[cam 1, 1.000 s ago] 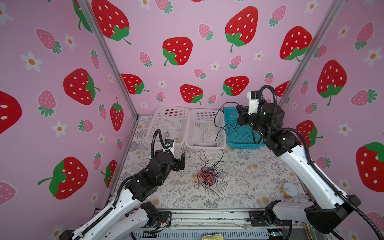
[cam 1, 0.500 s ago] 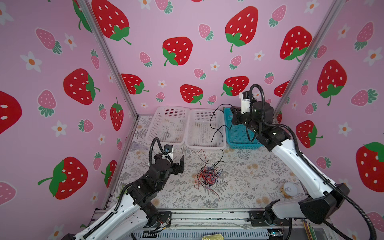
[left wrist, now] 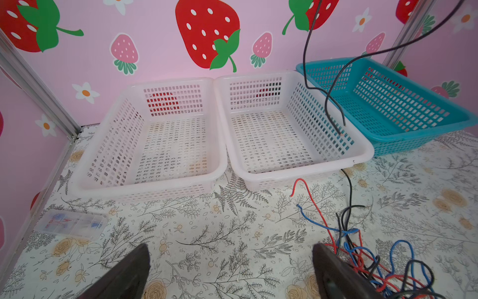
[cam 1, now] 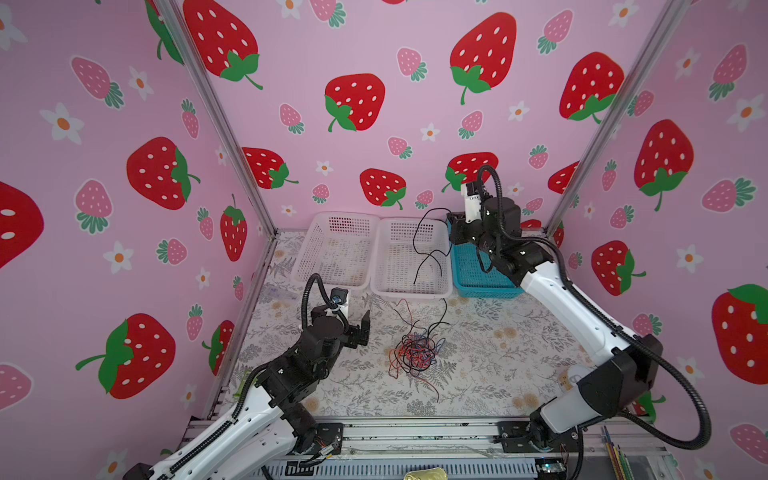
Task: Untangle the cables
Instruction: 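Lower the black wire into the white basket and open the right gripper, then bring the right gripper back to the wire tangle held by the left gripper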
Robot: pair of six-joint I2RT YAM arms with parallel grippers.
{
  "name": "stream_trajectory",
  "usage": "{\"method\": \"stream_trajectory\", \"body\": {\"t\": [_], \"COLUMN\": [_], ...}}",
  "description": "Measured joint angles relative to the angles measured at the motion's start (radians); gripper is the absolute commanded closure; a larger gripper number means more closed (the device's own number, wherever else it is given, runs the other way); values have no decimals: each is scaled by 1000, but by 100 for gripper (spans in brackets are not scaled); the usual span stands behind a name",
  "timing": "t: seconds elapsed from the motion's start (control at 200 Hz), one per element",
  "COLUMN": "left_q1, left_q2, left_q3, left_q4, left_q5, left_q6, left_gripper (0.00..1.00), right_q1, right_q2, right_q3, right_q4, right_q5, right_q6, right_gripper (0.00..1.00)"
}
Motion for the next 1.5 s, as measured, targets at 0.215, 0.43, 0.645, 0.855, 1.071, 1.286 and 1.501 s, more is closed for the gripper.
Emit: {"method": "stream_trajectory", "body": {"t": [0.215, 0.43, 0.645, 0.855, 1.071, 1.286, 1.501], "left_q1": [0, 0, 0, 0, 0, 0, 0], "left_q2": [1, 1, 1, 1, 3, 28, 58], "left_q3": [0, 0, 0, 0, 0, 2, 71], "left_q4": [3, 3, 4, 3, 3, -19, -106], "left_q5": [1, 3, 4, 10, 39, 154, 265], "left_q6": [4, 6, 7, 7, 5, -11, -63], "left_gripper": [1, 1, 1, 1, 1, 1, 1], "right_q1": [-7, -7, -8, -6, 50, 215, 295], "right_q2": [157, 271, 275, 233, -37, -276, -412], "right_q3": [42, 65, 67, 50, -207, -544, -821], "right_q4": [15, 2, -10, -27, 15, 69, 90], "right_q5": [-18, -31, -51, -78, -101, -100, -102], "right_q6": [0, 2, 1, 1, 0, 8, 73], "right_gripper": [100, 86, 67, 57, 51, 51, 54]}}
